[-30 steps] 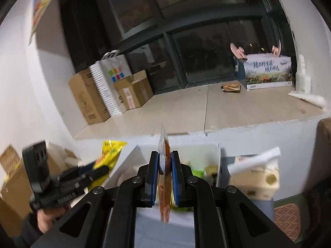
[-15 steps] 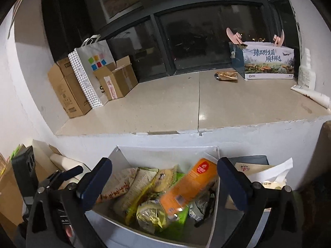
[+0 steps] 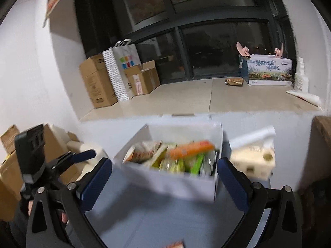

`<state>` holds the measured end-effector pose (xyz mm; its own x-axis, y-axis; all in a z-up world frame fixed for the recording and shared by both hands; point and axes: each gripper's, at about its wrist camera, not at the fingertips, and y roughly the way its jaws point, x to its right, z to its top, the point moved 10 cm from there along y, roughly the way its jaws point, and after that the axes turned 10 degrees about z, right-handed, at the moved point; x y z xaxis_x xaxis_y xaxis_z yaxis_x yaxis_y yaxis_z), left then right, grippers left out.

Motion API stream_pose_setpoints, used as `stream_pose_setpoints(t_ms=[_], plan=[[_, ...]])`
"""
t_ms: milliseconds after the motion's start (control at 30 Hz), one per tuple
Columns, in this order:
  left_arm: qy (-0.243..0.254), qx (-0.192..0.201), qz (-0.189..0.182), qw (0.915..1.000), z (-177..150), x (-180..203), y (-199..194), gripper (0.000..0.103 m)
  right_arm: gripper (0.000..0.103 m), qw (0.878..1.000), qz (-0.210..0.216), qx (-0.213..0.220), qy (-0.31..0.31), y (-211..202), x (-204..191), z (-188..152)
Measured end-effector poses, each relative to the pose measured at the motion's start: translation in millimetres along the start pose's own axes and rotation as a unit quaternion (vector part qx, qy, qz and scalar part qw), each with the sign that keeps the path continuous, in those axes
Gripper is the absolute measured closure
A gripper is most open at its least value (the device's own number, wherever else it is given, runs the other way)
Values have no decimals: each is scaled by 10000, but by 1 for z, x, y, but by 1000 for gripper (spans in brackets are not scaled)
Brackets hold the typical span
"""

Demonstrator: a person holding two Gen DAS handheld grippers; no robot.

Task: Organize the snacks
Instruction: 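Grasp the small cream pack with the right gripper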

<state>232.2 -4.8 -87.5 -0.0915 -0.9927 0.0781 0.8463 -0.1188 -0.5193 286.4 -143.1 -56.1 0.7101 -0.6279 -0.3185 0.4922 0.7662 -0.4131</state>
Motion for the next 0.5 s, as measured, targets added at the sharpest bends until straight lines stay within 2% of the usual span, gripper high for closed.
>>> stream_pose_setpoints(t_ms=[133,233,300,500], plan=[[-295,-52,-120,9995,-40,19,-21,0,0,9994,-350,52,-10,-39,0,-54],[-450,-55,-127,9989,-65,28,-38,0,0,9982,-540,9,278,-59,7,-90],[-425,-128,-83,9990,-78,32,-46,0,0,9969,-636,111,449,-71,12,-105],[-491,-250,-77,9984,-99,36,-60,0,0,9953,-715,-40,651,-82,20,-135]])
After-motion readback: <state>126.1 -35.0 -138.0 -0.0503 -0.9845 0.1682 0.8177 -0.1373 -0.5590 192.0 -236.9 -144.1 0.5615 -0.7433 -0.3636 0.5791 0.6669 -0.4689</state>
